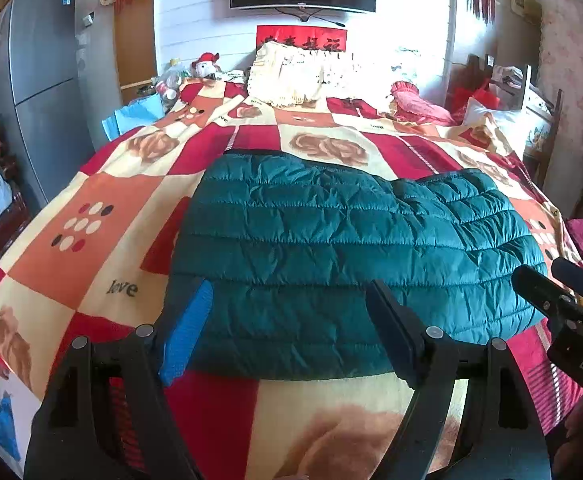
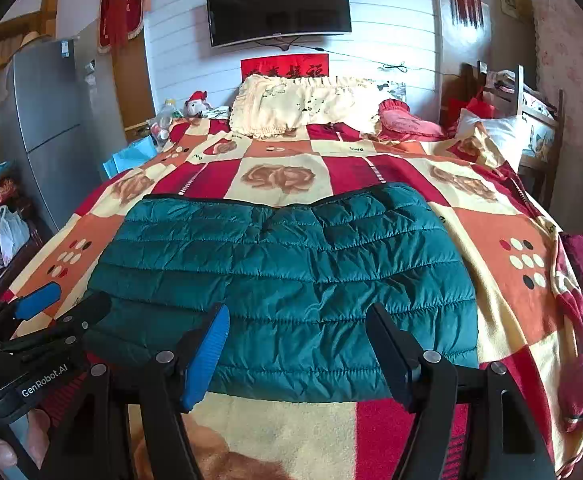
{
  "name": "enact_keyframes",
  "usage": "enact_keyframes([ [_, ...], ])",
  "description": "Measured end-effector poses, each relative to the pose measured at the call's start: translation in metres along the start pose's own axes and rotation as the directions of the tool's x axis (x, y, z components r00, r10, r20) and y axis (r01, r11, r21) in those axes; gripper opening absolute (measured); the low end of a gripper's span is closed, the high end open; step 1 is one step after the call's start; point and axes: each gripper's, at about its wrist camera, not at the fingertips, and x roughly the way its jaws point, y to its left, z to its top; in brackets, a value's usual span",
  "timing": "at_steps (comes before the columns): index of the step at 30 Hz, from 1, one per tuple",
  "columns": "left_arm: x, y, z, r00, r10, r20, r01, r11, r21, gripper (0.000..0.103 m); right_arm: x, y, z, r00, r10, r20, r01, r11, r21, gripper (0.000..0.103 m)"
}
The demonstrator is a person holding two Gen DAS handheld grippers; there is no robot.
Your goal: Fold large clothes
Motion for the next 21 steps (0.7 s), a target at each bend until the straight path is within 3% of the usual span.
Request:
enact_keyframes([
  [21,0.0052,-0.0024,-0.0037,1.0,-0.017,-0.021,0.017,1.0,-0.008,0.08,0.0052,0.0077,-0.0022,1.0,-0.01,-0.017,0.01,1.0,-0.018,0.069],
])
